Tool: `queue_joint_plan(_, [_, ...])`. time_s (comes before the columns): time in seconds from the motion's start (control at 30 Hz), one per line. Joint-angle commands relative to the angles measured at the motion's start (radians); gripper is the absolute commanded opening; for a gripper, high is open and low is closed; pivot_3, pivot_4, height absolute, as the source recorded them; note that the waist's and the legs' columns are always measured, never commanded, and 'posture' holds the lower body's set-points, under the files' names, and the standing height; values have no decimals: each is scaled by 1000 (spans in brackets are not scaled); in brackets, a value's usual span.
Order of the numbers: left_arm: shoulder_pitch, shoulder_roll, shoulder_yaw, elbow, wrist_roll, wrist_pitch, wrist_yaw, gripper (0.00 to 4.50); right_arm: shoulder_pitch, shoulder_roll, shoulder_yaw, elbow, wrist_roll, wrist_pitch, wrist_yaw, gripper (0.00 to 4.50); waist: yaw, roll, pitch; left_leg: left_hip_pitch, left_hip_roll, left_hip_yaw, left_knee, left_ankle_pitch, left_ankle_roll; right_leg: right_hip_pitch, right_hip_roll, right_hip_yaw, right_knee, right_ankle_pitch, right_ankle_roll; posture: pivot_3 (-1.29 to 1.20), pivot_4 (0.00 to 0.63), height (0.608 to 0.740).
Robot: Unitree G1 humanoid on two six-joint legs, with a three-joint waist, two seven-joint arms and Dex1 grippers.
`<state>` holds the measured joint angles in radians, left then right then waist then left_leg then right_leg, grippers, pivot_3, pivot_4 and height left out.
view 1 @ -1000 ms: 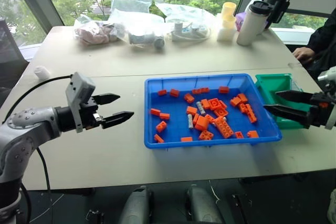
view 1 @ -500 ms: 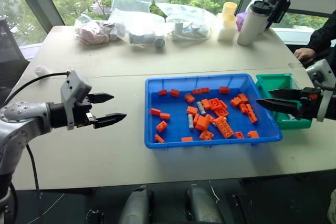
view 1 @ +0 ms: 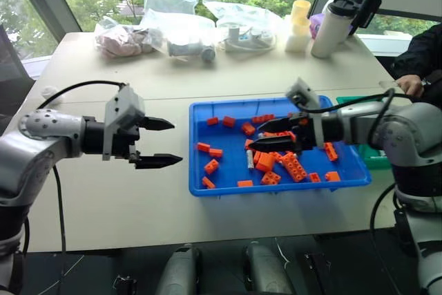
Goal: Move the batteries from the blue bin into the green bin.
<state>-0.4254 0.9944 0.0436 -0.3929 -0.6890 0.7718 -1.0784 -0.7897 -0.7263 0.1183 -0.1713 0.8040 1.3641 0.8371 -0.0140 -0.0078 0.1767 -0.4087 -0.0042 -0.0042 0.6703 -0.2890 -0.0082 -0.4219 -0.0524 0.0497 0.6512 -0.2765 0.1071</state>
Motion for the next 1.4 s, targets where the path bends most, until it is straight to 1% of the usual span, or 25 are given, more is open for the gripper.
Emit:
queue_joint_plan(0.03, [36, -14, 40, -59, -25, 24, 43, 4500, -68, 46, -7, 23, 6, 133, -65, 4469, 2, 0, 0, -3, -1, 0, 1, 0, 0, -4, 0, 0, 1, 0, 0, 0, 150, 740])
queue_joint_plan(0.1, [56, -25, 45, -82, -26, 31, 64, 4500, -83, 53, 20, 23, -1, 168, -72, 4469, 1, 0, 0, -3, -1, 0, 1, 0, 0, -4, -2, 0, 2, 0, 0, 0, 150, 740])
queue_joint_plan(0.23, [72, -49, 55, -105, -32, 42, 113, 4500, -94, 53, 114, 30, -43, 163, -81, 4469, -1, 0, 0, -3, -1, 0, 2, 0, 0, -4, -3, -1, 3, 0, 0, 0, 150, 740])
queue_joint_plan(0.5, [98, -81, 74, -139, -54, 62, 180, 4500, -110, 31, 258, 90, -127, 84, -34, 4469, -3, 0, 0, -3, -2, 0, 3, 0, 0, -4, -2, -1, 4, 0, 0, 0, 150, 740])
queue_joint_plan(0.67, [91, -94, 77, -143, -63, 69, 203, 4500, -127, 41, 310, 136, -195, 26, -25, 4469, -3, 0, 0, -3, -1, 0, 4, 0, 0, -4, -2, -1, 5, 0, 0, 0, 150, 740])
queue_joint_plan(0.87, [69, -109, 66, -134, -65, 66, 220, 4500, -127, 65, 355, 143, -255, -15, -22, 4469, -3, 0, 0, -3, -1, 0, 5, 0, 0, -4, -2, -1, 5, 0, 0, 0, 150, 740])
queue_joint_plan(0.97, [59, -115, 56, -127, -58, 64, 224, 4500, -126, 97, 357, 122, -273, -9, -43, 4469, -3, 0, 0, -3, -1, 0, 6, 0, 0, -3, -2, -1, 5, 0, 0, 0, 150, 740])
queue_joint_plan(1.1, [57, -120, 53, -123, -57, 64, 225, 4500, -109, 155, 360, 22, -279, 47, -103, 4469, -5, 0, 0, -3, -1, 0, 6, 0, 0, -4, -2, -1, 7, 0, 0, 0, 150, 740])
queue_joint_plan(1.2, [57, -125, 44, -118, -48, 58, 225, 4500, -92, 207, 371, 13, -301, 58, -150, 4469, -5, 0, 0, -3, -1, 0, 7, 0, 0, -4, -2, -1, 8, 0, 0, 0, 150, 740])
queue_joint_plan(1.27, [57, -128, 33, -115, -37, 54, 224, 4500, -81, 238, 378, 10, -318, 53, -180, 4469, -5, -1, 0, -3, -1, 0, 8, 0, 0, -4, -2, -1, 8, 0, 0, 0, 150, 740])
queue_joint_plan(1.33, [53, -133, 30, -113, -32, 51, 226, 4500, -64, 234, 419, -1, -353, 13, -198, 4469, -3, -1, -1, -3, -1, 0, 8, 0, 0, -4, -2, -1, 9, 0, 0, 0, 150, 740])
queue_joint_plan(1.4, [47, -137, 33, -109, -36, 52, 228, 4500, -43, 236, 431, 3, -374, -9, -211, 3940, -3, -2, -1, -3, -2, 0, 9, 0, 0, -4, -2, -2, 9, 0, 0, 0, 150, 740])
